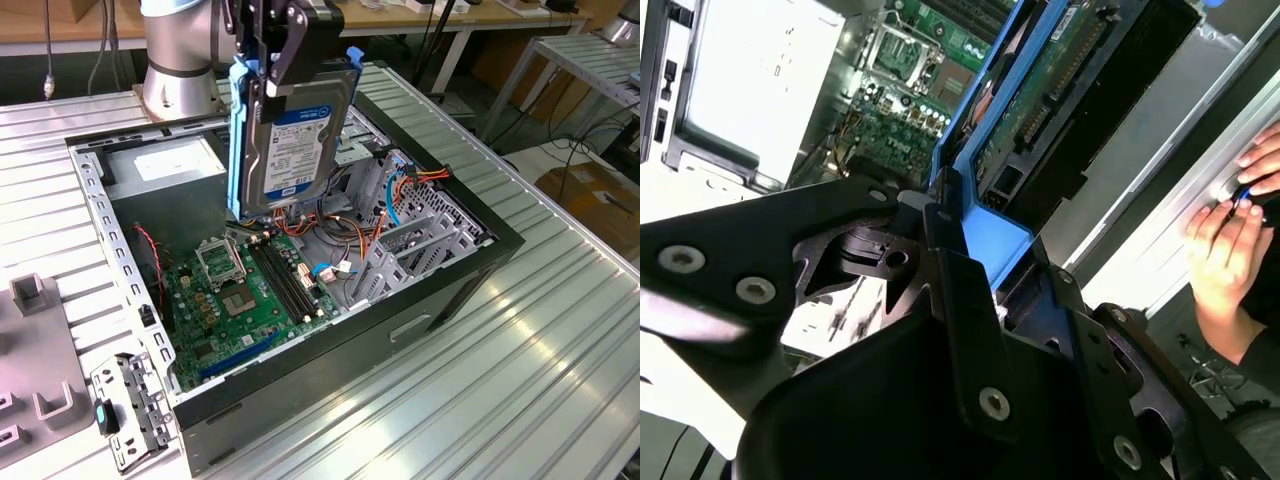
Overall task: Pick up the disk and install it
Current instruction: 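Insert the disk into the insertion slot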
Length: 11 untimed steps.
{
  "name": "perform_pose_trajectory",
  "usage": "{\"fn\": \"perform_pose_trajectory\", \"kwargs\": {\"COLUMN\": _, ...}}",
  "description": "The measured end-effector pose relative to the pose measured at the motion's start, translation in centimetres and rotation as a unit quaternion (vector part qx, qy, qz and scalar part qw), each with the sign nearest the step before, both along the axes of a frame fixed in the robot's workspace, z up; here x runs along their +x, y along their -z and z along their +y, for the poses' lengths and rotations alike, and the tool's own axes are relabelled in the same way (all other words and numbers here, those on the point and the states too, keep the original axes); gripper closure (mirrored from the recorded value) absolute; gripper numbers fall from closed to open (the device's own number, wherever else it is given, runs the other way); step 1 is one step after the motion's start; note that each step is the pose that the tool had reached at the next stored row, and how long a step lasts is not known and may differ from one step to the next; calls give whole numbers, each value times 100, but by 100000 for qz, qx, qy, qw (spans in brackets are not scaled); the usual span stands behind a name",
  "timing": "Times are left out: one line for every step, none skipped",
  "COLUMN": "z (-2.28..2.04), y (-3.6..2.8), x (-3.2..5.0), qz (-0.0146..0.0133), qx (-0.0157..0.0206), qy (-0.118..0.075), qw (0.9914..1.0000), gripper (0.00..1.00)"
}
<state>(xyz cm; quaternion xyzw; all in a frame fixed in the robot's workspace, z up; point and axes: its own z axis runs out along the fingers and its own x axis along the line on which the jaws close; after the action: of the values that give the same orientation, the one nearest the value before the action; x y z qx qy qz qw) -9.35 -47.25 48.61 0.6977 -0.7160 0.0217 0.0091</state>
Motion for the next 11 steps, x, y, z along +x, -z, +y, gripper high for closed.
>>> {"fn": "perform_pose_trajectory", "kwargs": {"z": 0, "y": 1, "x": 40, "qz": -3, "qx": 7, "qy": 0, "qw": 100000, "gripper": 63}}
{"fn": "perform_pose_trajectory", "kwargs": {"z": 0, "y": 1, "x": 81, "qz": -1, "qx": 6, "qy": 4, "qw": 100000, "gripper": 63}}
{"fn": "perform_pose_trajectory", "kwargs": {"z": 0, "y": 1, "x": 123, "qz": -1, "qx": 2, "qy": 2, "qw": 100000, "gripper": 63}}
{"fn": "perform_pose_trajectory", "kwargs": {"z": 0, "y": 2, "x": 169, "qz": -1, "qx": 4, "qy": -2, "qw": 100000, "gripper": 63}}
{"fn": "perform_pose_trajectory", "kwargs": {"z": 0, "y": 2, "x": 219, "qz": -1, "qx": 2, "qy": 2, "qw": 100000, "gripper": 63}}
{"fn": "perform_pose_trajectory", "kwargs": {"z": 0, "y": 3, "x": 261, "qz": -1, "qx": 4, "qy": 1, "qw": 100000, "gripper": 63}}
{"fn": "perform_pose_trajectory", "kwargs": {"z": -1, "y": 4, "x": 295, "qz": -1, "qx": 4, "qy": -1, "qw": 100000, "gripper": 63}}
{"fn": "perform_pose_trajectory", "kwargs": {"z": -1, "y": 5, "x": 322, "qz": -3, "qx": 7, "qy": -1, "qw": 100000, "gripper": 63}}
{"fn": "perform_pose_trajectory", "kwargs": {"z": -3, "y": 5, "x": 341, "qz": -3, "qx": 8, "qy": 1, "qw": 100000, "gripper": 63}}
{"fn": "perform_pose_trajectory", "kwargs": {"z": -5, "y": 6, "x": 353, "qz": 0, "qx": 4, "qy": 2, "qw": 100000, "gripper": 63}}
{"fn": "perform_pose_trajectory", "kwargs": {"z": -10, "y": 6, "x": 362, "qz": 1, "qx": -1, "qy": -1, "qw": 100000, "gripper": 63}}
